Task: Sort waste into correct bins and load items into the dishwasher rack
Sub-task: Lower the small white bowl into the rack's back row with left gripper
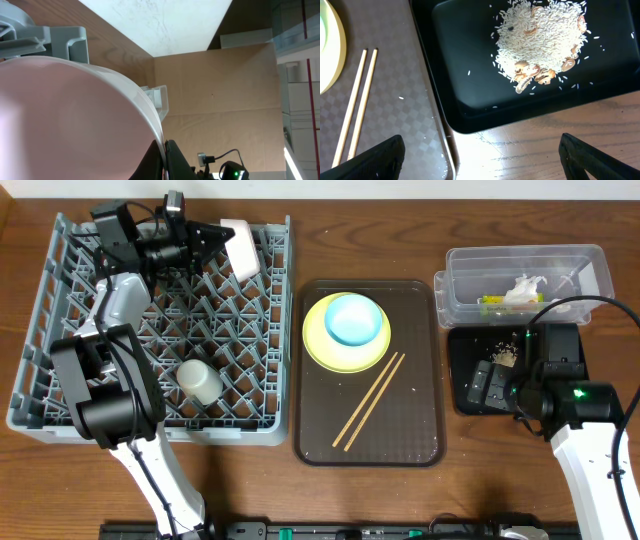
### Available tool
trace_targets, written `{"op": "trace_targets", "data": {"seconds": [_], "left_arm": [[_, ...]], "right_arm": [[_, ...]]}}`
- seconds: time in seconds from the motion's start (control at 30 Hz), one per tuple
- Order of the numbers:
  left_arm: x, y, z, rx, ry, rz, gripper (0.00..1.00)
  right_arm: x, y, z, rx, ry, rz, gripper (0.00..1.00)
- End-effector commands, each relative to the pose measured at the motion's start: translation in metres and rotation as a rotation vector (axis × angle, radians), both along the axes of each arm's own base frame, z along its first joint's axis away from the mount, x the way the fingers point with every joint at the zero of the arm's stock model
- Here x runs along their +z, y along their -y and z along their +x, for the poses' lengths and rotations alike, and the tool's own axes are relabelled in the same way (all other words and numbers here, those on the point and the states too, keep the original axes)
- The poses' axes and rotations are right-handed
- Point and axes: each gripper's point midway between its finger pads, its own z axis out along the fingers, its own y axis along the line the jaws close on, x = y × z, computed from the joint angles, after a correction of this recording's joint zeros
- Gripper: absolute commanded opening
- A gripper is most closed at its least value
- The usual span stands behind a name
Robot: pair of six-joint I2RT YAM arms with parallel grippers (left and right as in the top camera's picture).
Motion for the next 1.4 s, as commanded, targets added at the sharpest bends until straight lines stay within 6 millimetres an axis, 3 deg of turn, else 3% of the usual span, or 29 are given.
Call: {"op": "trace_targets", "data": {"seconds": [0.0, 0.47, 0.8, 1.37], "left_arm": [[-0.008, -0.004, 0.001, 0.003, 0.028, 0.015, 0.06], [0.003, 0.0, -0.013, -0.086, 0.054, -0.037, 0.06], [0.004, -0.012, -0.008, -0.047, 0.087, -0.013, 0.06], [0.006, -0.009, -0.013, -0.084, 0.129, -0.018, 0.06]], "right_arm": [[0.002, 0.006, 0.001, -0.028, 0.004, -0.008, 0.96], [0.002, 0.006, 0.0, -0.028, 0.003, -0.009, 0.96], [0.001, 0.006, -0.002, -0.028, -0.006, -0.008, 0.96], [0.001, 0.005, -0.002, -0.025, -0.005, -0.001, 0.96]]}}
